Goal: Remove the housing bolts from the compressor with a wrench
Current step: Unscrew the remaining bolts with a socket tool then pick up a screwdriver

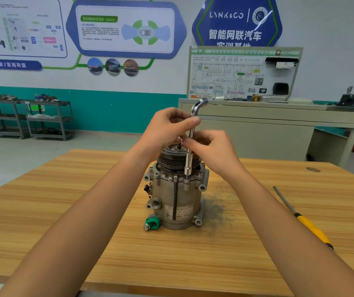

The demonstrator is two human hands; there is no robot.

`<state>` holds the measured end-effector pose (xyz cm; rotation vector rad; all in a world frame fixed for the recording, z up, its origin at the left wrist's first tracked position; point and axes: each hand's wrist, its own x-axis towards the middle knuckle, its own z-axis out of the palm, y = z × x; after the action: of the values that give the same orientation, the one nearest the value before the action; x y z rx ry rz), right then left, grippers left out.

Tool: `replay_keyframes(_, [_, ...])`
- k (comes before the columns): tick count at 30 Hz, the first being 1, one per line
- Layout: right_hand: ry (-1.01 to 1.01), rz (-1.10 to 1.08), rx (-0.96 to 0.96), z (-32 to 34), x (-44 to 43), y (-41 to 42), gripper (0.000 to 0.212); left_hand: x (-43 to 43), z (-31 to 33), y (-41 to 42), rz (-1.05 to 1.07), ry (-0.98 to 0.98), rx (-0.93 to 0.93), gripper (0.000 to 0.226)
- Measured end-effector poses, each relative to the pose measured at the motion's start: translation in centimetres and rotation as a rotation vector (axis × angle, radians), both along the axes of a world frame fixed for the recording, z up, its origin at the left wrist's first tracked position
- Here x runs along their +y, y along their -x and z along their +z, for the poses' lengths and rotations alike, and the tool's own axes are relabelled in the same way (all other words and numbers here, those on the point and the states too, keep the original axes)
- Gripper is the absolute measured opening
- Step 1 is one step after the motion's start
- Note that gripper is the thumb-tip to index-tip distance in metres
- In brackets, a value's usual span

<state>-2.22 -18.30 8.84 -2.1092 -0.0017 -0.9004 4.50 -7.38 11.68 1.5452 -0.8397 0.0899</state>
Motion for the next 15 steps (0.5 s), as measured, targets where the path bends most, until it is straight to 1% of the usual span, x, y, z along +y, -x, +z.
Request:
replay_keyframes(3, [-0.079, -0.011, -0.071, 0.0, -0.2, 0.4, 0.013, 0.6, -1.0, -0.5, 0.063, 0.076, 0.015, 0.004])
replay_keyframes(4, [-0.109, -0.022, -0.102, 0.1, -0.3, 0.6, 0.012, 1.0, -1.6, -0.6, 0.11, 0.09, -0.023, 0.004])
replay_keyframes(5, [-0.137, -0.031, -0.137, 0.3, -0.5, 0.7, 0.015, 1.4, -2.4, -0.7, 0.163, 0.074, -0.12, 0.006])
replay_keyframes(6, [-0.159, -0.038, -0.173, 0.5, -0.6, 0.9, 0.017, 1.9, -3.2, -0.6, 0.202, 0.011, -0.274, 0.008])
replay_keyframes(8, [-0.19, -0.05, -0.231, 0.9, -1.0, 1.3, 0.017, 2.9, -5.0, -0.5, 0.199, -0.207, -0.664, 0.005])
replay_keyframes(9, [-0.196, -0.054, -0.243, 1.1, -1.2, 1.5, 0.017, 3.1, -5.7, -0.6, 0.178, -0.341, -0.854, 0.01])
replay_keyframes(10, [-0.197, -0.058, -0.249, 1.3, -1.3, 1.7, 0.017, 3.2, -6.1, -0.8, 0.16, -0.466, -0.999, 0.017])
replay_keyframes(11, [-0.196, -0.061, -0.252, 1.3, -1.5, 1.8, 0.018, 3.1, -6.4, -0.9, 0.152, -0.568, -1.073, 0.022])
replay_keyframes(12, [-0.193, -0.06, -0.251, 1.3, -1.5, 1.9, 0.019, 2.9, -6.3, -1.0, 0.149, -0.643, -1.094, 0.026])
replay_keyframes(13, [-0.184, -0.063, -0.245, 1.1, -1.5, 1.9, 0.02, 2.7, -6.1, -1.0, 0.138, -0.685, -1.089, 0.027])
replay_keyframes(15, [-0.141, -0.082, -0.216, 0.8, -1.5, 1.9, 0.02, 2.4, -5.9, -1.2, 0.107, -0.702, -1.083, 0.026])
